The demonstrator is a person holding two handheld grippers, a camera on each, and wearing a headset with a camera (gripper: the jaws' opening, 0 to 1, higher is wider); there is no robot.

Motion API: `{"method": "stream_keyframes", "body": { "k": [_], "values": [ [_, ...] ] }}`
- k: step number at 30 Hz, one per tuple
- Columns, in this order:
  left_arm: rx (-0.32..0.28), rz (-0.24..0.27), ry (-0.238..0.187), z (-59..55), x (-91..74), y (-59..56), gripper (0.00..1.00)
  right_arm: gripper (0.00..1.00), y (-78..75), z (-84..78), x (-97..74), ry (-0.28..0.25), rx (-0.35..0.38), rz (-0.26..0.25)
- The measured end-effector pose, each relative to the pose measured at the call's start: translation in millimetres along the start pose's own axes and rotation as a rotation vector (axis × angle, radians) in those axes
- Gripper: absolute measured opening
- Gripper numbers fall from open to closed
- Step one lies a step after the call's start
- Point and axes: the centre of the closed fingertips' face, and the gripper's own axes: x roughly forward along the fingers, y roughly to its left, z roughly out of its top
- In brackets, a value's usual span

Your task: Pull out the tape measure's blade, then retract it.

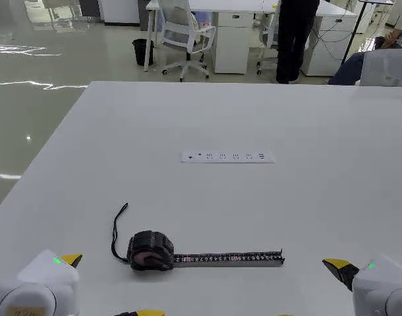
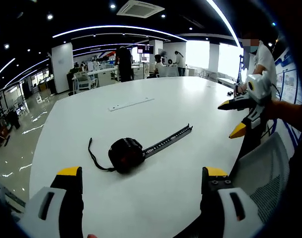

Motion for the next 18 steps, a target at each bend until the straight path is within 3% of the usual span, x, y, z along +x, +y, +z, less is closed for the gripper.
{"method": "stream_keyframes", "body": {
  "k": [10,18],
  "values": [
    [-0.032,0.007,0.0,-2.1,1.0,-4.6,0.99,0.92,3.8,-0.8,-0.5,-0.007,0.004,0.009],
    [-0.052,0.03,0.0,-2.5,-0.2,-1.7,0.99,0.95,4.4,2.8,-2.4,-0.026,0.024,0.01]
  ]
}}
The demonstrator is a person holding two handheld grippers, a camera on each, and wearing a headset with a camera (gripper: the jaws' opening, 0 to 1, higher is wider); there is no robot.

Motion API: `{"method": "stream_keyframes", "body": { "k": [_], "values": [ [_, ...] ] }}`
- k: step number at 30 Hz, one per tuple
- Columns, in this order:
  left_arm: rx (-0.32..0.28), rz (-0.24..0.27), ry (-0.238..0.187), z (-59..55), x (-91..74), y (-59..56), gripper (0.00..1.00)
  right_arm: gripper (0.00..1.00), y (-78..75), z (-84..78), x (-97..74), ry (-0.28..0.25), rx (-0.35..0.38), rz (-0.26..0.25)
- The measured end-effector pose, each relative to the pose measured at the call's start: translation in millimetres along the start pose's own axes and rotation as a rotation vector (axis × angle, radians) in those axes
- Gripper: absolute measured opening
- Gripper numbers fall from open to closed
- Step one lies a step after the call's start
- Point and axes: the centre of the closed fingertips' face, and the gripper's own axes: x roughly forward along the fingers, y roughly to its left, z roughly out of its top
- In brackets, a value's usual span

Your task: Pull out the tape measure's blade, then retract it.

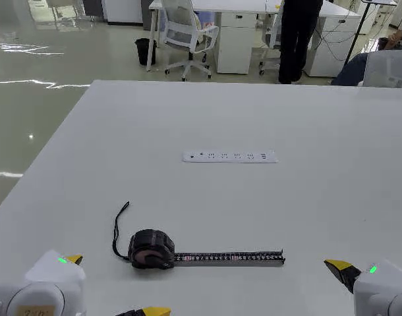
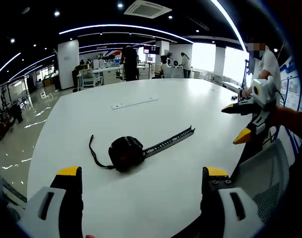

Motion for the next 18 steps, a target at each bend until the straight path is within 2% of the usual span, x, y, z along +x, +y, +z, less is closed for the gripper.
{"method": "stream_keyframes", "body": {
  "k": [10,18],
  "values": [
    [-0.017,0.02,0.005,-1.4,1.6,0.5,0.99,0.99,4.1,0.6,2.5,-0.001,0.0,0.018],
    [-0.031,0.048,0.014,0.6,9.8,0.8,0.99,1.0,2.0,-1.4,7.3,0.011,0.003,0.035]
  ]
}}
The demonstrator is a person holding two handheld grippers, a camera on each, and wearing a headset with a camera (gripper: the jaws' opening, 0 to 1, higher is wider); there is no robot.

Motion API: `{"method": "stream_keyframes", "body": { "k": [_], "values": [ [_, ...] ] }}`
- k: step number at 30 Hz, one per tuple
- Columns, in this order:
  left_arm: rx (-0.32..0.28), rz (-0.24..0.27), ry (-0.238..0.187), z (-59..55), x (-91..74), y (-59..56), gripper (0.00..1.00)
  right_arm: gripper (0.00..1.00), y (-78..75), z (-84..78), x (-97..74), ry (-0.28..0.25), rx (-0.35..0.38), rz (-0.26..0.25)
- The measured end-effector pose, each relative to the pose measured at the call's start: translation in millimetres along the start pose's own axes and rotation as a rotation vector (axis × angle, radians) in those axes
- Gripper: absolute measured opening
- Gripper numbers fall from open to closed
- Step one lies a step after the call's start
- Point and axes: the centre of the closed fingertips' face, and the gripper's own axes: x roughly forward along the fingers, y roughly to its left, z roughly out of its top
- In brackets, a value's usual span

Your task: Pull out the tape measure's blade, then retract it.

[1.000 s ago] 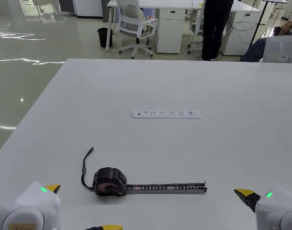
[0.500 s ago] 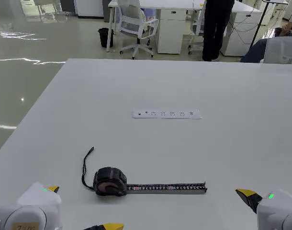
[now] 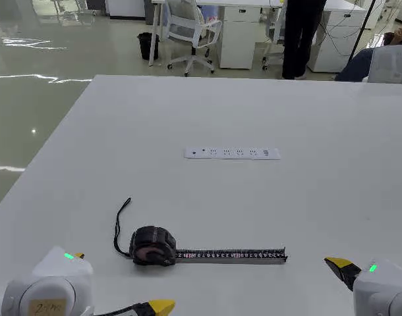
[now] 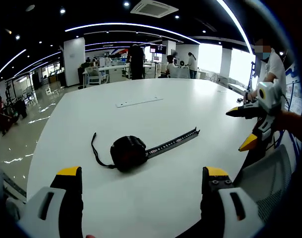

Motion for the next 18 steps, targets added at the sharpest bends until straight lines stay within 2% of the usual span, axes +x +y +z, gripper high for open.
{"method": "stream_keyframes", "body": {
  "k": [5,12,18],
  "values": [
    [0.018,0.022,0.0,1.8,4.6,1.9,0.99,1.0,-1.0,-3.4,2.1,0.004,0.004,0.011],
    [0.001,0.038,0.008,2.0,14.0,2.7,0.99,1.0,-0.1,-5.5,6.1,0.0,-0.012,0.047],
    [-0.028,0.089,-0.008,5.1,21.3,11.7,0.99,1.0,-3.5,-2.6,10.8,-0.01,-0.043,0.09]
  ]
}}
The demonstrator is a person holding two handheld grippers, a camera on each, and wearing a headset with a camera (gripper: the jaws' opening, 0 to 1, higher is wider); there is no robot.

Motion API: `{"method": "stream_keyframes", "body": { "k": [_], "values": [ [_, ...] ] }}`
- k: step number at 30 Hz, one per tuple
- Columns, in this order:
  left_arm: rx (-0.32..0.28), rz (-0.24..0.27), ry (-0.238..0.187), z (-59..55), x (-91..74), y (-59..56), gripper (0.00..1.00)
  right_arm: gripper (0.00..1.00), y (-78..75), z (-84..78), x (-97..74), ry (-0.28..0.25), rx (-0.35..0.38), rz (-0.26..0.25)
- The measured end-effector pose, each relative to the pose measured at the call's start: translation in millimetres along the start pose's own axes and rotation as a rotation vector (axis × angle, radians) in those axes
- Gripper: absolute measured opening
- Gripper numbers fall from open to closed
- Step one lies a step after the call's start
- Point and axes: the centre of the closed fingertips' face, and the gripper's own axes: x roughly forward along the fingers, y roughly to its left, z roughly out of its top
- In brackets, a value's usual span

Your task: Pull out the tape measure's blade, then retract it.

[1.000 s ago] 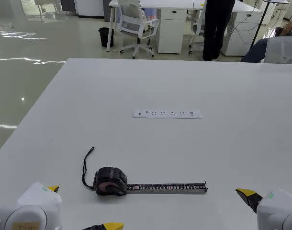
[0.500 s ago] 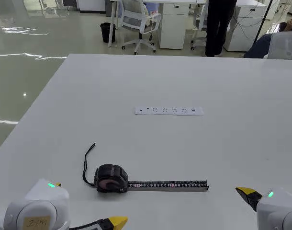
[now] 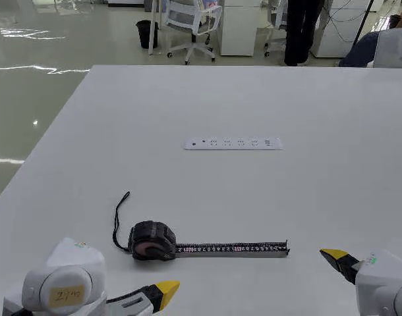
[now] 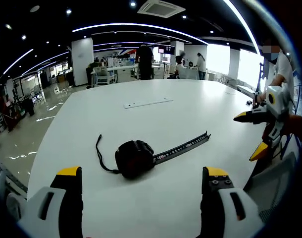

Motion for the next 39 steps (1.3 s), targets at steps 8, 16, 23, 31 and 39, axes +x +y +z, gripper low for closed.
{"method": "stream_keyframes", "body": {
  "k": [8,16,23,31,39],
  "values": [
    [-0.018,0.056,0.0,-0.5,13.7,10.9,0.99,0.98,-9.6,-0.5,7.8,0.008,-0.037,0.057],
    [-0.021,0.115,0.001,-1.5,25.6,20.8,0.99,0.95,-21.7,-2.9,13.5,0.02,-0.079,0.105],
    [-0.035,0.139,0.015,-1.3,38.5,24.8,0.99,0.91,-33.2,-6.2,20.9,0.05,-0.124,0.154],
    [-0.05,0.164,0.022,-0.3,53.2,28.0,0.99,0.84,-44.0,-10.0,30.1,0.074,-0.176,0.214],
    [-0.053,0.19,0.034,-3.1,62.3,33.0,0.99,0.79,-54.2,-15.3,36.9,0.095,-0.219,0.263]
  ]
}}
